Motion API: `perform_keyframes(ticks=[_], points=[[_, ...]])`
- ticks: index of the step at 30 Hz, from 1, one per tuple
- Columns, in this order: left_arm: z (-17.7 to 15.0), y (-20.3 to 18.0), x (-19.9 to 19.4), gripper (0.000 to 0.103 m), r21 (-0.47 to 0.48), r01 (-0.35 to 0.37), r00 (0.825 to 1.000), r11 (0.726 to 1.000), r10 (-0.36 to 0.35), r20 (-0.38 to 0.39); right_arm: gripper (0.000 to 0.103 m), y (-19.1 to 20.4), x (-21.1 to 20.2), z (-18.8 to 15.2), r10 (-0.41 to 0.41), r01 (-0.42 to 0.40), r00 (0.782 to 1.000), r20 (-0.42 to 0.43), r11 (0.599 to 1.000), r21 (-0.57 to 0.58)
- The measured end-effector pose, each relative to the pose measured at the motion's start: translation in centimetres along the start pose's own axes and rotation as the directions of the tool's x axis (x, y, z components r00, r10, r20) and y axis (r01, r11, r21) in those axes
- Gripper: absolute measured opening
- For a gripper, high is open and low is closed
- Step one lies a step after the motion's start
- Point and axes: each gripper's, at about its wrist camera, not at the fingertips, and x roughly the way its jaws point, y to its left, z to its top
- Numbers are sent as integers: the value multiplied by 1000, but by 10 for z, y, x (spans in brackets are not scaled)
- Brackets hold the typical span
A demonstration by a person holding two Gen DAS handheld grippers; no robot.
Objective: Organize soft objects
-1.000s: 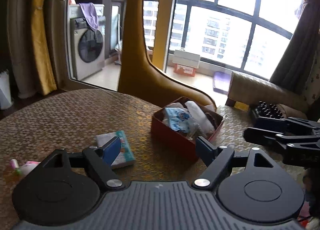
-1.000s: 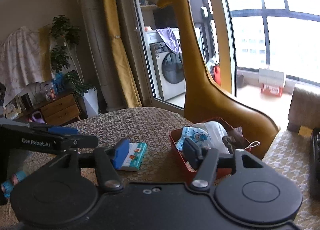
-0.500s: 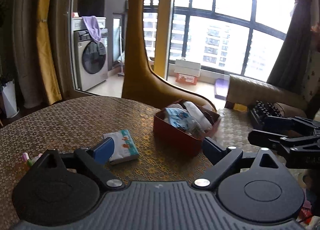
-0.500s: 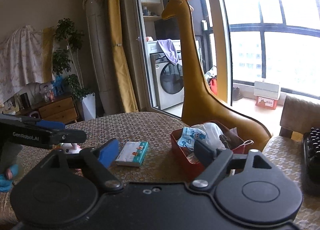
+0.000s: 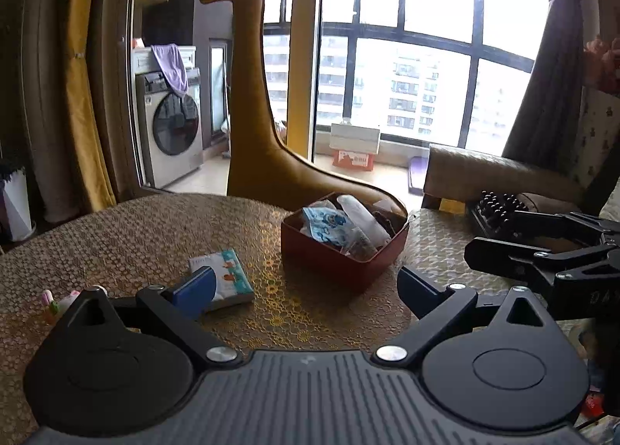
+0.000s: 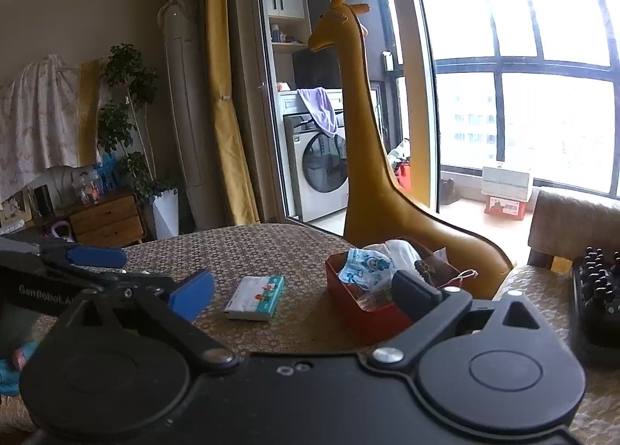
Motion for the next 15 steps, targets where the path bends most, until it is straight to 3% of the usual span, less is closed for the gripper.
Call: perform_keyframes(ticks=[10, 15], points=[[3, 2, -14, 101, -45, 42, 999, 998, -41, 23, 103, 0, -12, -1, -17, 16, 1000, 21, 999, 40], [2, 2, -21, 101, -53, 18, 999, 998, -16, 44, 103, 3, -17, -3, -38, 35, 998, 44, 998, 47]])
